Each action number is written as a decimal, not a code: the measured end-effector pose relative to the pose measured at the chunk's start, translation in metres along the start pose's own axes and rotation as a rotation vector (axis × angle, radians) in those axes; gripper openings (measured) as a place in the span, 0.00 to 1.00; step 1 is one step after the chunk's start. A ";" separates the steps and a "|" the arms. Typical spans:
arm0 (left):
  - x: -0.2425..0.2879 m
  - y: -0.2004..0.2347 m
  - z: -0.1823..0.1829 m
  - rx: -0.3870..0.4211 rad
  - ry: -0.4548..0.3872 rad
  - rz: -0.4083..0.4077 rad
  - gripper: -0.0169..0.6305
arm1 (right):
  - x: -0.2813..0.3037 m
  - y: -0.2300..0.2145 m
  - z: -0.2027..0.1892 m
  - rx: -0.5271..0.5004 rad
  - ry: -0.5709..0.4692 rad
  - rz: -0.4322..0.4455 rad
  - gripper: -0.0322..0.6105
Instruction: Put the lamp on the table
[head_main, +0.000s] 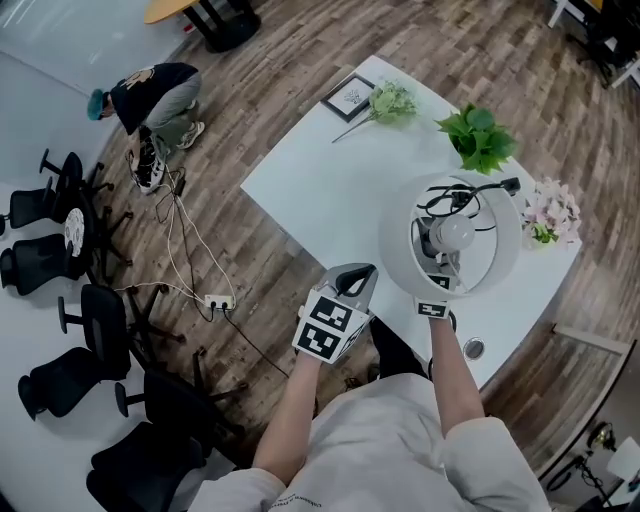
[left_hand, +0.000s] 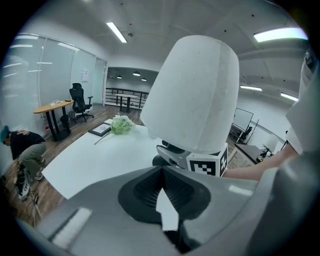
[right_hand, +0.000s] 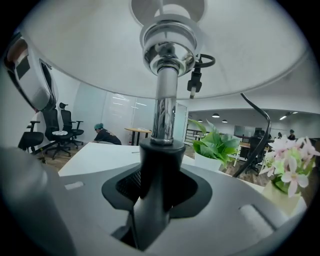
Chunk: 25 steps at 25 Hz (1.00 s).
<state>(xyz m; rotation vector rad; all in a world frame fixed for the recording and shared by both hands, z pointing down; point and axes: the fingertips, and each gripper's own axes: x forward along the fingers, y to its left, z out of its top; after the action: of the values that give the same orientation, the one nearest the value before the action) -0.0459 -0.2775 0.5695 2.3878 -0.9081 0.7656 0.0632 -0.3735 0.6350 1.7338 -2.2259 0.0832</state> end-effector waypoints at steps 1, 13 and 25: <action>0.001 0.002 -0.001 0.000 0.005 0.003 0.03 | 0.001 0.000 -0.003 0.003 0.003 -0.003 0.29; 0.016 0.005 -0.014 -0.019 0.053 -0.019 0.03 | 0.007 0.000 -0.025 0.034 0.038 -0.014 0.29; 0.022 0.009 -0.017 -0.022 0.078 -0.041 0.03 | 0.006 0.000 -0.029 0.062 0.038 -0.017 0.29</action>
<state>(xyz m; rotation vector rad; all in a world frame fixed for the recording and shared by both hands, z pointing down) -0.0441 -0.2834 0.5979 2.3330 -0.8301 0.8222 0.0679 -0.3723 0.6645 1.7678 -2.2026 0.1811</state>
